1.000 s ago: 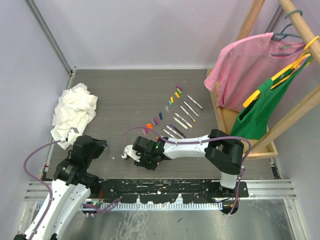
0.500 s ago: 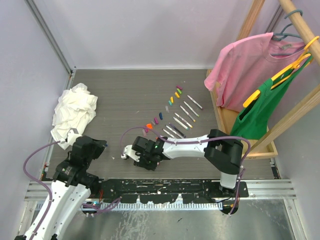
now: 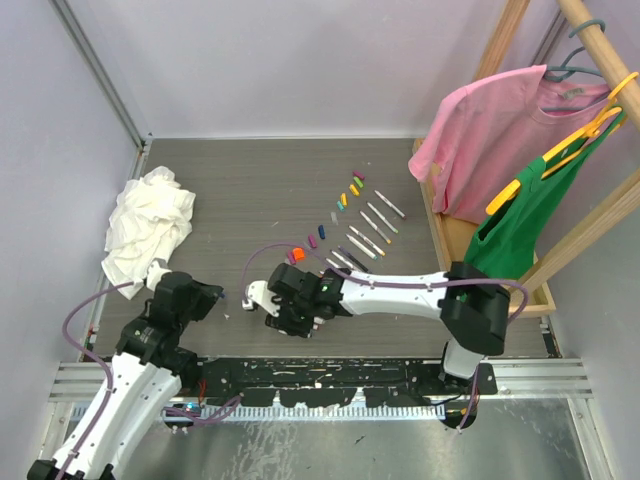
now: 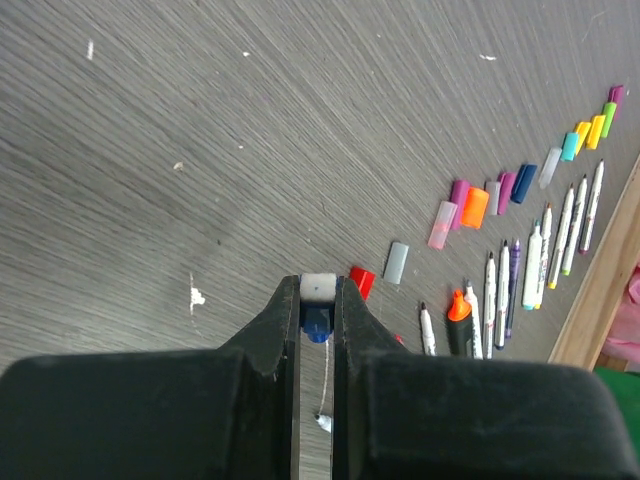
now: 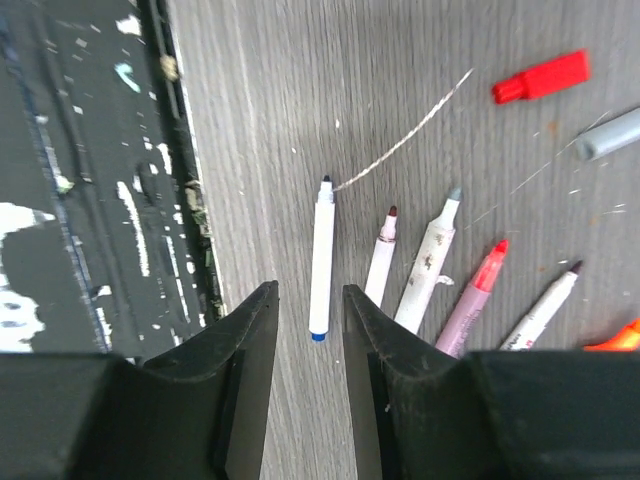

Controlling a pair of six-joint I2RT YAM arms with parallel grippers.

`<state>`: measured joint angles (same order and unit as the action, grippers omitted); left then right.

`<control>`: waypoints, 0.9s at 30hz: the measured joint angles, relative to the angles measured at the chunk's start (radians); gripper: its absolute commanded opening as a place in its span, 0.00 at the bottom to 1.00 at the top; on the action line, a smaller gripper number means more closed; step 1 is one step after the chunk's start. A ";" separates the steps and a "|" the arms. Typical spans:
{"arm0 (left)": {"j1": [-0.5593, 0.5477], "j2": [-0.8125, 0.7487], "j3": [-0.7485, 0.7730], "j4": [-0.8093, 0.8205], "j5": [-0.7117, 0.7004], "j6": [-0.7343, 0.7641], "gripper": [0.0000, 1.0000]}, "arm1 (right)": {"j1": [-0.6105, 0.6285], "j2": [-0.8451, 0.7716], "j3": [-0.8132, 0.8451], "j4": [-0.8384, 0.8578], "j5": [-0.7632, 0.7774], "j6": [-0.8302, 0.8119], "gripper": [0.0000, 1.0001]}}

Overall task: Open the pen caps
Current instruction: Place the pen at the center of the board, then place the pen cap at the center of the board.

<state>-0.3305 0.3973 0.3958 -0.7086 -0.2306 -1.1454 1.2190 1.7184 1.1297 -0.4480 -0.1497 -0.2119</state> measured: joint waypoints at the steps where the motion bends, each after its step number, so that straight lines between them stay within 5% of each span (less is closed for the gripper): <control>1: 0.000 0.009 -0.005 0.011 0.012 -0.002 0.00 | -0.006 -0.025 0.000 0.001 -0.011 -0.001 0.38; 12: -0.018 0.302 -0.024 0.107 0.154 -0.050 0.00 | -0.253 -0.259 -0.013 0.009 -0.208 -0.037 0.39; 19: -0.191 0.574 0.046 0.164 0.133 -0.056 0.01 | -0.396 -0.301 -0.031 0.005 -0.285 -0.040 0.39; 27: -0.254 0.692 0.079 0.262 0.109 -0.070 0.14 | -0.484 -0.343 -0.050 0.002 -0.351 -0.040 0.39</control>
<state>-0.5846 1.0889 0.4747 -0.4465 -0.1211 -1.2156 0.7345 1.3758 1.0801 -0.4465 -0.5011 -0.2523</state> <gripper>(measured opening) 0.109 0.392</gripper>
